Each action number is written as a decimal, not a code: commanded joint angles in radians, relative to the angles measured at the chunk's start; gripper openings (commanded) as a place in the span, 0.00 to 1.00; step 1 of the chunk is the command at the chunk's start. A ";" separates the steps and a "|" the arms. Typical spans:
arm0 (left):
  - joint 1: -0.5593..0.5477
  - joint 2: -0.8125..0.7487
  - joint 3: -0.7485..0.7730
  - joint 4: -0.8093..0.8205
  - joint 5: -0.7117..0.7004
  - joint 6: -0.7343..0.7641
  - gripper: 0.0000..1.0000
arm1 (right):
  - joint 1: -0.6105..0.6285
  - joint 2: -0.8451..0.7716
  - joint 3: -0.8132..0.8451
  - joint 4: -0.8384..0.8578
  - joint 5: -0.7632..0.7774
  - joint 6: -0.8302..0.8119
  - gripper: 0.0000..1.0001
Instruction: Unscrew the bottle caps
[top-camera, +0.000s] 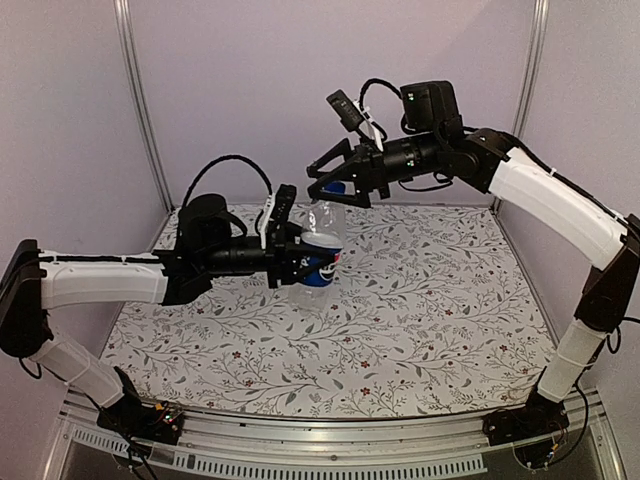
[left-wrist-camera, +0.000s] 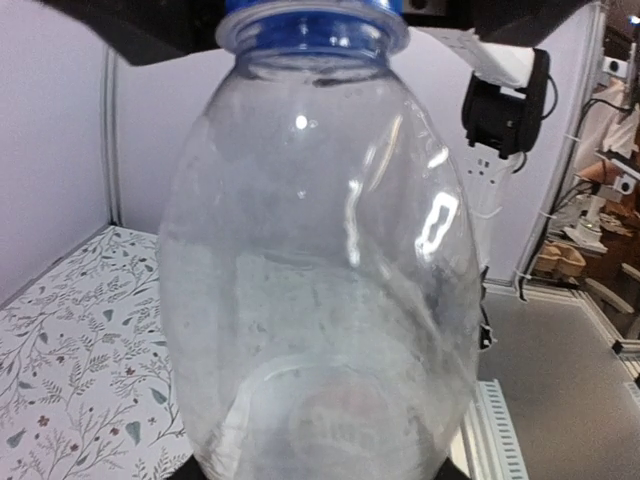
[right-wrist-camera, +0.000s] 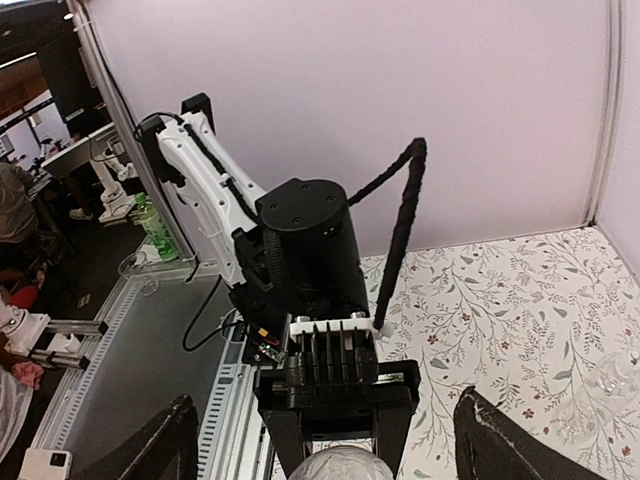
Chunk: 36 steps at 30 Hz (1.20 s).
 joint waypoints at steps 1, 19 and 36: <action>-0.031 -0.039 0.031 -0.126 -0.338 0.052 0.39 | 0.003 -0.076 -0.032 0.132 0.289 0.225 0.89; -0.133 -0.078 0.010 -0.160 -0.660 0.137 0.39 | 0.051 -0.087 -0.119 0.197 0.550 0.436 0.84; -0.133 -0.090 0.006 -0.162 -0.698 0.143 0.38 | 0.059 -0.110 -0.190 0.216 0.564 0.432 0.56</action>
